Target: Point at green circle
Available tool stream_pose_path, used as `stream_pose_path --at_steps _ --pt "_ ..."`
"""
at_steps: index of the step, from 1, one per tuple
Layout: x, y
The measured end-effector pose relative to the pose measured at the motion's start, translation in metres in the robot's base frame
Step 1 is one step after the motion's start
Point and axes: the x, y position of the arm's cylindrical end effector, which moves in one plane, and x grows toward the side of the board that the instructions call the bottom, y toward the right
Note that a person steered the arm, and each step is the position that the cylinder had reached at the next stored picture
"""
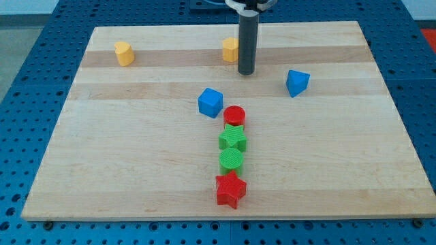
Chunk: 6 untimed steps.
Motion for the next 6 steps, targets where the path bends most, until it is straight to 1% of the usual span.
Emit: stream_pose_path --at_steps 1,3,4,5,6 --pt "-0.019 -0.003" --pt "-0.019 -0.004" --pt "-0.010 -0.020" --pt "0.020 -0.059" --pt "0.042 -0.081"
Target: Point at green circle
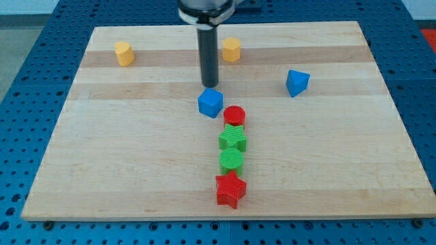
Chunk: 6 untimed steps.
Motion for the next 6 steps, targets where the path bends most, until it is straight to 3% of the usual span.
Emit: stream_pose_path --at_steps 2,4,5,6 --pt "0.008 -0.064" --pt "0.008 -0.072" --pt "0.030 -0.071" --pt "0.128 -0.057"
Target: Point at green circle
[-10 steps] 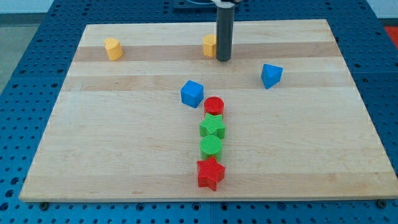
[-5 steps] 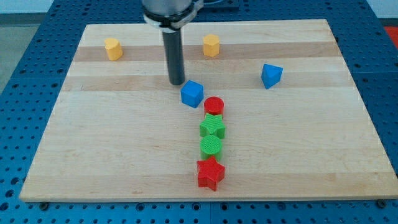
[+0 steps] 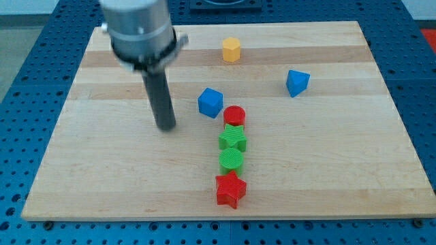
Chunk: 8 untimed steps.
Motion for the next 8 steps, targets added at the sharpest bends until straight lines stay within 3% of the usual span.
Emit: stream_pose_path --at_steps 1,2,3,8 --pt "0.042 0.007" --pt "0.042 0.007" --pt "0.074 0.024" --pt "0.052 0.047"
